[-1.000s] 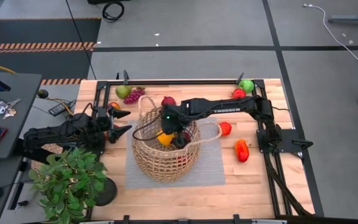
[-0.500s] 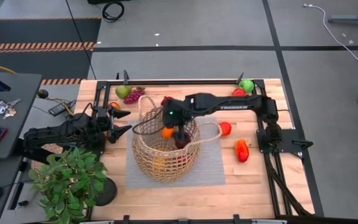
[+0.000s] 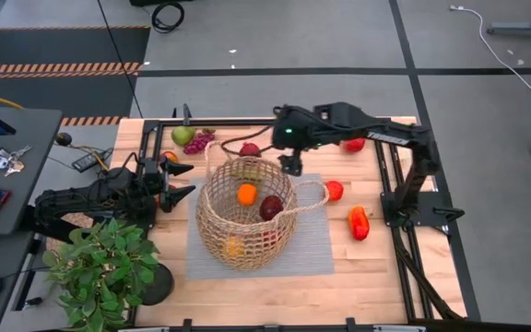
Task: Build produce basket
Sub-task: Put the red mango into the brown woven basket
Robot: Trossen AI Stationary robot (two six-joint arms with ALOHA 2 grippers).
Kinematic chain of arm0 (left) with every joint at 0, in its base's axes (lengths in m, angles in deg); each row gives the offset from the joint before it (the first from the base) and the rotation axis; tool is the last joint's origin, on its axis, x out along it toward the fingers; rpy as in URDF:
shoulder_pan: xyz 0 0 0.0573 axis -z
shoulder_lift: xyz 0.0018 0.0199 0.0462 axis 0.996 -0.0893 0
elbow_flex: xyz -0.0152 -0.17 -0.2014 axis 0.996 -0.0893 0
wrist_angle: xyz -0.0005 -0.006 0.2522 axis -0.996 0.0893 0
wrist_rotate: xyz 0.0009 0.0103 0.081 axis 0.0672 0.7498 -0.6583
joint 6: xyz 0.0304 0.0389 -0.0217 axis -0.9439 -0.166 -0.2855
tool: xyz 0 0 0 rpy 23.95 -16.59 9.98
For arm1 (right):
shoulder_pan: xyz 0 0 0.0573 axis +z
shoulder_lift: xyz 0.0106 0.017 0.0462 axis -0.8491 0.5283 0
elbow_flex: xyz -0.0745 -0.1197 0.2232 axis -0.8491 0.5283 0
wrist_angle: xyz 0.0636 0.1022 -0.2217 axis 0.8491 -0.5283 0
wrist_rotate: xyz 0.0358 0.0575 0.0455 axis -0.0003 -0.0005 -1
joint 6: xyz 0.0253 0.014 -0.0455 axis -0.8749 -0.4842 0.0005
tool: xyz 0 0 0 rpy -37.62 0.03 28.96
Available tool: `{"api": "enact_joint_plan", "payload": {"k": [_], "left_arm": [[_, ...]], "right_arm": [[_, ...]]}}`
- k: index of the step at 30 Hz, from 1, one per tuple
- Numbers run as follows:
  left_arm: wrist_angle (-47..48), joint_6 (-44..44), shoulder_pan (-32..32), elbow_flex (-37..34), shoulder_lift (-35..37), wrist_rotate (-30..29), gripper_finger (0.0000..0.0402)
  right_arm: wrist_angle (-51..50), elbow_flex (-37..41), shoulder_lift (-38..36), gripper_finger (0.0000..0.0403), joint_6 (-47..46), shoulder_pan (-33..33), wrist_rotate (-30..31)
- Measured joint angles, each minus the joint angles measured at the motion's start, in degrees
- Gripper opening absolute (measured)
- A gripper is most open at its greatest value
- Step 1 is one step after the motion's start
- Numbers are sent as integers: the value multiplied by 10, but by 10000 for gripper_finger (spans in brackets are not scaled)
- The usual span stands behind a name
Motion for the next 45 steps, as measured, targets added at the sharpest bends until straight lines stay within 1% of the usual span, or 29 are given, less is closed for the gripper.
{"api": "enact_joint_plan", "payload": {"k": [2, 6, 8, 13, 17, 20, 22, 24, 26, 29, 33, 36, 40, 45], "left_arm": [[0, 0, 0, 0, 0, 0, 389], [0, 0, 0, 0, 0, 0, 389], [0, 0, 0, 0, 0, 0, 389], [0, 0, 0, 0, 0, 0, 389], [0, 0, 0, 0, 0, 0, 389], [0, 0, 0, 0, 0, 0, 389], [0, 0, 0, 0, 0, 0, 389], [0, 0, 0, 0, 0, 0, 389], [0, 0, 0, 0, 0, 0, 389], [0, 0, 0, 0, 0, 0, 389], [0, 0, 0, 0, 0, 0, 389], [0, 0, 0, 0, 0, 0, 389], [0, 0, 0, 0, 0, 0, 389], [0, 0, 0, 0, 0, 0, 389]], "right_arm": [[5, 53, -40, 352, -19, -2, 6], [14, 179, -131, 352, -81, 5, 53], [14, 243, -176, 352, -116, 10, 67], [16, 371, -277, 352, -199, 28, 68], [19, 441, -336, 352, -252, 46, 64], [41, 491, -366, 352, -286, 68, 29], [64, 524, -374, 352, -315, 92, -5], [75, 552, -374, 352, -354, 124, -26], [75, 575, -369, 351, -407, 161, -27], [74, 596, -355, 349, -514, 213, -26], [62, 599, -335, 349, -671, 277, 4], [27, 600, -320, 349, -755, 311, 10], [2, 600, -300, 349, -818, 344, 5], [18, 615, -284, 349, -880, 386, 15]]}}
